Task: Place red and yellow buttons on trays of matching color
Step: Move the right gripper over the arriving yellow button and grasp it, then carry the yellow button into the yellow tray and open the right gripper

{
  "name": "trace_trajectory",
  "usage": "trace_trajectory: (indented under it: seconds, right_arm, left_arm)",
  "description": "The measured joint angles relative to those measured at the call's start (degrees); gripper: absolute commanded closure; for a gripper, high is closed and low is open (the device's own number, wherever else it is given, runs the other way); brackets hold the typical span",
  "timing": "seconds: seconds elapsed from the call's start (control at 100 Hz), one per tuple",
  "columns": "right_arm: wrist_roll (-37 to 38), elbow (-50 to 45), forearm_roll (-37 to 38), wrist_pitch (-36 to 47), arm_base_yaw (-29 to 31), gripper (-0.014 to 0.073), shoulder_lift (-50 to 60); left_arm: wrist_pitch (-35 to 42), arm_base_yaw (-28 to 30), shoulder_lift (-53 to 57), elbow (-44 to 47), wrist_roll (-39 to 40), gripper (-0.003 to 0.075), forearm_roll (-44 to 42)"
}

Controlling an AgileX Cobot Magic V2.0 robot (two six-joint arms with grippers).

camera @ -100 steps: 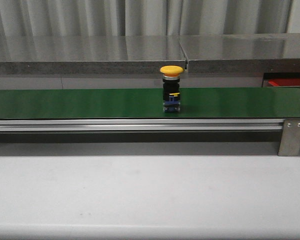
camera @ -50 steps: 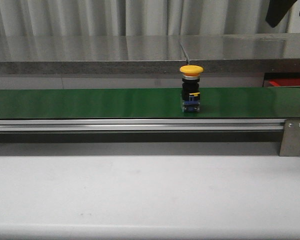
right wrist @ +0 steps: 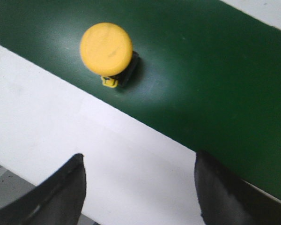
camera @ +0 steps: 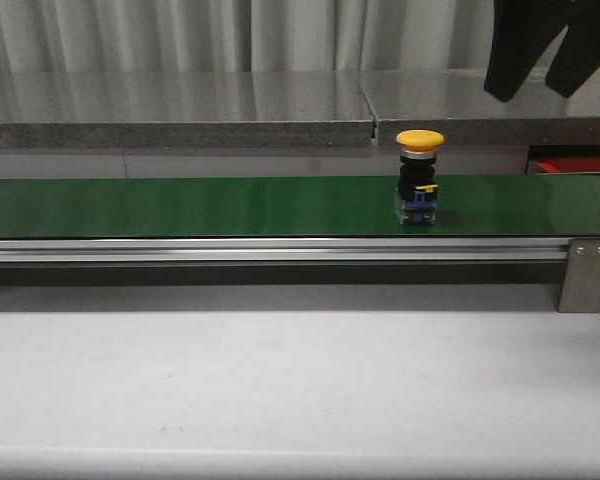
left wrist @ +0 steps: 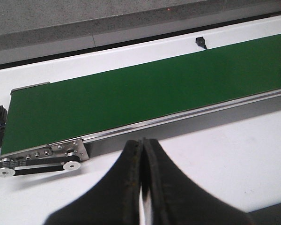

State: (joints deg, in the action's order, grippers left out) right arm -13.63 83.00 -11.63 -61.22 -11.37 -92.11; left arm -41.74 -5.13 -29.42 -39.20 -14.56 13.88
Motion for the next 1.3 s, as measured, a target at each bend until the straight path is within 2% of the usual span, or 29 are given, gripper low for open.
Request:
trace_trajectory:
  seconds: [0.4,0.72,0.79,0.91,0.98,1.18,1.3]
  right_arm:
    - [-3.2,0.0,-2.8,5.3,0.0,0.0111,-9.3]
    - [-4.2,0.0,-5.2,14.9,0.0,0.0117,-10.5]
    - [-4.3,0.0,-5.2,15.1,0.0,0.0174,-10.9]
    - [-4.3,0.0,-5.0,15.1,0.0,0.0333,-11.2]
    - [-4.6,0.0,-4.6,15.1,0.0,0.0385,-11.2]
    - [-4.9,-0.1,-2.7,14.1,0.3,0.0403,-10.5]
    - [-4.5,-0.1,-2.1,12.7,2.5,0.0403,-7.9]
  left_arm:
    - [0.0,0.0,0.0,0.0,0.0,0.0741,0.0]
    - [0.0,0.0,0.0,0.0,0.0,0.0741,0.0]
    - [0.0,0.0,0.0,0.0,0.0,0.0741,0.0]
    - [0.0,0.0,0.0,0.0,0.0,0.0741,0.0]
    - [0.0,0.0,0.0,0.0,0.0,0.0741,0.0]
    - [0.0,0.0,0.0,0.0,0.0,0.0741,0.0]
    - [0.0,0.0,0.0,0.0,0.0,0.0741,0.0]
